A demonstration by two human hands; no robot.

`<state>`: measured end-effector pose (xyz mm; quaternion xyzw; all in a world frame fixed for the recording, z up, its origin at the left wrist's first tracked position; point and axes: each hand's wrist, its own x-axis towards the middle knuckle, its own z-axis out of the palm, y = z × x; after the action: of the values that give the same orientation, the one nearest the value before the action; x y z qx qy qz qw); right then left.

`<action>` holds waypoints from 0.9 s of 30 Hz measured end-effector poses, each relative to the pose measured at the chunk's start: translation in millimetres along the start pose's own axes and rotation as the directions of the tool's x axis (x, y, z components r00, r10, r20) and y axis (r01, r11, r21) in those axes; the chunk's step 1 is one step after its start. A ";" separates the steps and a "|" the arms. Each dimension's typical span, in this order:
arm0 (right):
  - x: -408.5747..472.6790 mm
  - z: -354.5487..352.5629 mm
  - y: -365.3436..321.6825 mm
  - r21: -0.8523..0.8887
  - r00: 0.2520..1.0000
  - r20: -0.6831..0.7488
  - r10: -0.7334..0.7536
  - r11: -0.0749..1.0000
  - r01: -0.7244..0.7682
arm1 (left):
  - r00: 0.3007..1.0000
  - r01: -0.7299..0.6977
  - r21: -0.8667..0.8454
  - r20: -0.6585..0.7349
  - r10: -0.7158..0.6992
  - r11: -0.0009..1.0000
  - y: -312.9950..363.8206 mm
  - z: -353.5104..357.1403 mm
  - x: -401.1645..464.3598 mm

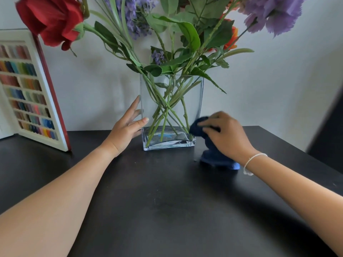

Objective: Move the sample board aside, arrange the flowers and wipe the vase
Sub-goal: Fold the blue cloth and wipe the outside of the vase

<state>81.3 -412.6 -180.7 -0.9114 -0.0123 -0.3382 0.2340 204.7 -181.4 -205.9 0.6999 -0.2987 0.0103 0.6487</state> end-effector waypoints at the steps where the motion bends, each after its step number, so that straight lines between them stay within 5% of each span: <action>1: 5.0 -1.8 -2.5 0.063 0.994 -0.106 0.014 0.998 -0.008 | 1.000 0.003 0.008 0.003 -0.003 1.000 -0.8 -0.2 0.5; 5: 30.3 -2.4 -16.7 0.214 0.932 -0.357 0.060 0.977 0.019 | 1.000 0.007 0.005 0.000 -0.007 1.000 -2.1 -1.3 2.2; 9: 37.7 4.8 -18.9 0.209 0.915 -0.399 0.057 0.977 0.031 | 1.000 0.007 0.006 0.005 -0.007 1.000 -2.8 -1.9 1.8; 12: 21.8 10.9 -9.1 0.136 0.951 -0.309 0.014 0.990 0.029 | 1.000 0.010 0.002 0.015 -0.010 1.000 -2.7 -2.1 1.8; 17: -5.6 17.1 8.7 -0.038 0.998 0.052 0.042 0.998 -0.040 | 1.000 0.016 -0.030 0.013 -0.016 0.999 -1.5 -1.4 1.4; 20: -4.3 14.4 7.7 -0.050 0.991 0.116 0.066 0.997 -0.061 | 1.000 0.018 -0.040 0.013 -0.018 0.999 -2.1 -1.2 0.7; 27: -8.5 -2.1 6.1 0.167 0.961 0.271 0.047 0.981 -0.095 | 1.000 0.022 -0.045 0.014 -0.021 0.999 -0.4 -0.3 2.1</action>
<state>74.5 -417.8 -187.2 -0.9237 -0.0410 -0.2018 0.3232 206.7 -181.9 -205.3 0.6885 -0.2957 -0.0081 0.6622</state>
